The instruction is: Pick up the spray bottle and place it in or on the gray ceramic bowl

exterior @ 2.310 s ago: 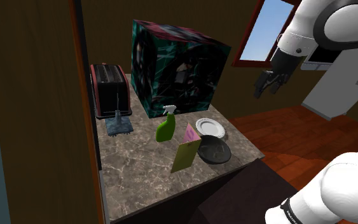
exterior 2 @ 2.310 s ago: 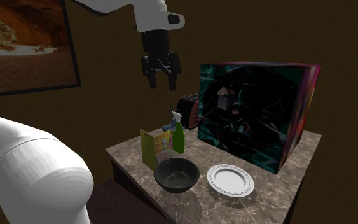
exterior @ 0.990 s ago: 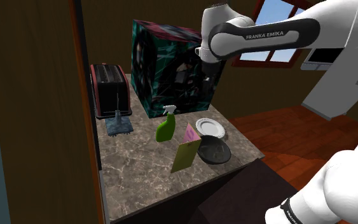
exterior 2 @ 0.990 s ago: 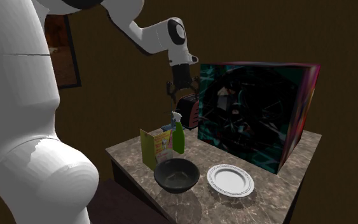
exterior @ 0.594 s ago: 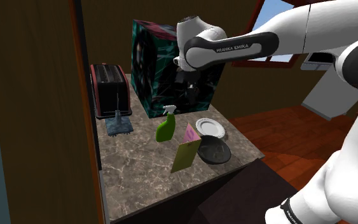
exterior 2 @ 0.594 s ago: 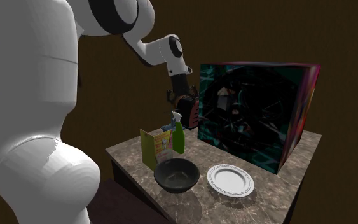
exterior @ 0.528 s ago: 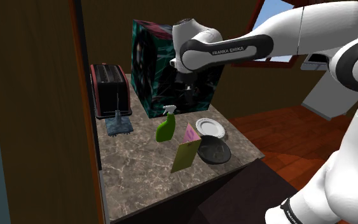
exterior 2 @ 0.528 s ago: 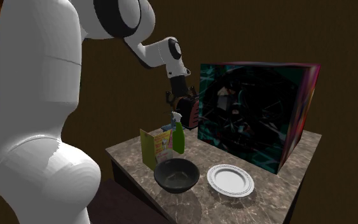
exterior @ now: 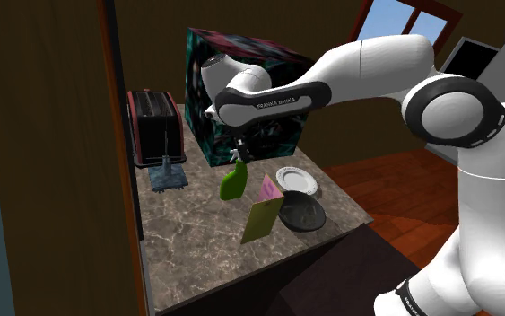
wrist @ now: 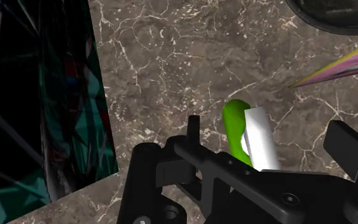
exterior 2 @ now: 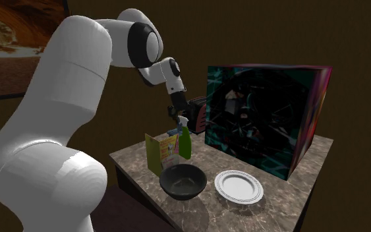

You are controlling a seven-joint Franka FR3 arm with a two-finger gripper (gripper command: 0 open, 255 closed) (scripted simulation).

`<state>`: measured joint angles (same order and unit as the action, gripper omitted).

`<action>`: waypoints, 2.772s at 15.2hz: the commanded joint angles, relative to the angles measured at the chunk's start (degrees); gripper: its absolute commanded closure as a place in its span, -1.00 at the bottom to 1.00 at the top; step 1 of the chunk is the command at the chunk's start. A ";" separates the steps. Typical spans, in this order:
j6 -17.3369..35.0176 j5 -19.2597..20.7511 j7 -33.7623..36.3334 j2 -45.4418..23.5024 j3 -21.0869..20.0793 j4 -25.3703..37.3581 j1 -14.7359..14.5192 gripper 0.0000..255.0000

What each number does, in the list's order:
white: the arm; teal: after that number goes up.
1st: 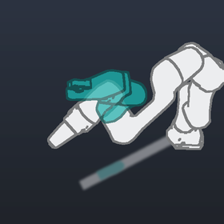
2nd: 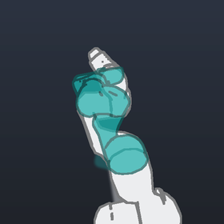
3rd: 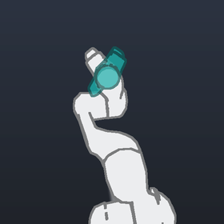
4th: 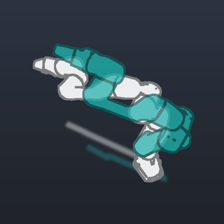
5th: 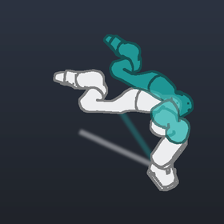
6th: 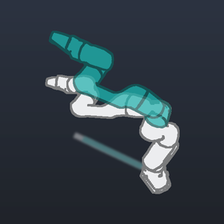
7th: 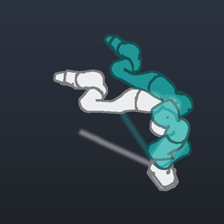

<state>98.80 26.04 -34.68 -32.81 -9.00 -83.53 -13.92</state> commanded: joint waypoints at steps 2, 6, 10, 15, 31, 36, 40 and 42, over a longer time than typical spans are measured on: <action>-0.79 2.49 -3.71 -6.07 -0.66 5.07 -2.30 -1.00; -1.31 5.23 -8.06 -12.23 -1.28 9.84 -5.03 -1.00; 1.46 5.65 -7.52 -12.23 -1.00 7.09 -4.19 -1.00; 3.83 6.09 -7.06 -12.41 -0.73 4.93 -3.48 -1.00; 3.83 6.09 -7.06 -12.42 -0.73 4.94 -3.48 1.00; 1.62 5.61 -8.10 -10.34 -1.00 5.30 -3.44 1.00; -0.25 5.25 -8.98 -8.84 -1.18 5.87 -3.44 1.00; -1.22 5.07 -9.43 -8.15 -1.26 6.25 -3.46 1.00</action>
<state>98.01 31.19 -43.85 -41.30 -10.24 -77.42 -17.41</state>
